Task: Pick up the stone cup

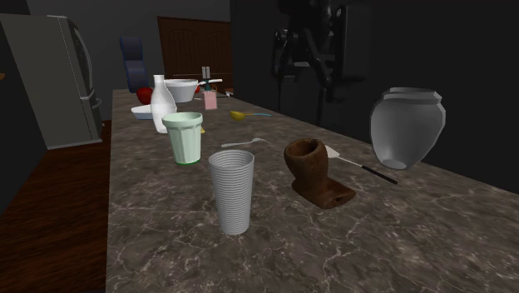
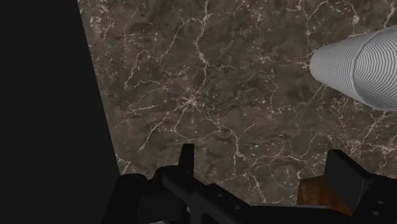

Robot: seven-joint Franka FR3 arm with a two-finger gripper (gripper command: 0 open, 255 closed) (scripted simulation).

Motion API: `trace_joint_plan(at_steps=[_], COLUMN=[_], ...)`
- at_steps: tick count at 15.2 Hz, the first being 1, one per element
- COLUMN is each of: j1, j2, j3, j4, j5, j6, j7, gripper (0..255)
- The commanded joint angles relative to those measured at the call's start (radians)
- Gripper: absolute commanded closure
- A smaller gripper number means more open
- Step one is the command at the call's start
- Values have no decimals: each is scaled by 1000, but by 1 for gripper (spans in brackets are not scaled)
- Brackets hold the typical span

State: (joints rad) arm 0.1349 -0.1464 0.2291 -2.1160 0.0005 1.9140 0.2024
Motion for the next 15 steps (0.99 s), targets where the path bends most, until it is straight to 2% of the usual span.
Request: trace_joint_plan(at_steps=[1,8,15], j1=[10,66,153], j2=[65,323,600], j3=[17,66,84], j4=[41,264,562], j5=[-6,-52,-108], j6=[15,18,-34], j7=[25,123,200], gripper=[0,0,0])
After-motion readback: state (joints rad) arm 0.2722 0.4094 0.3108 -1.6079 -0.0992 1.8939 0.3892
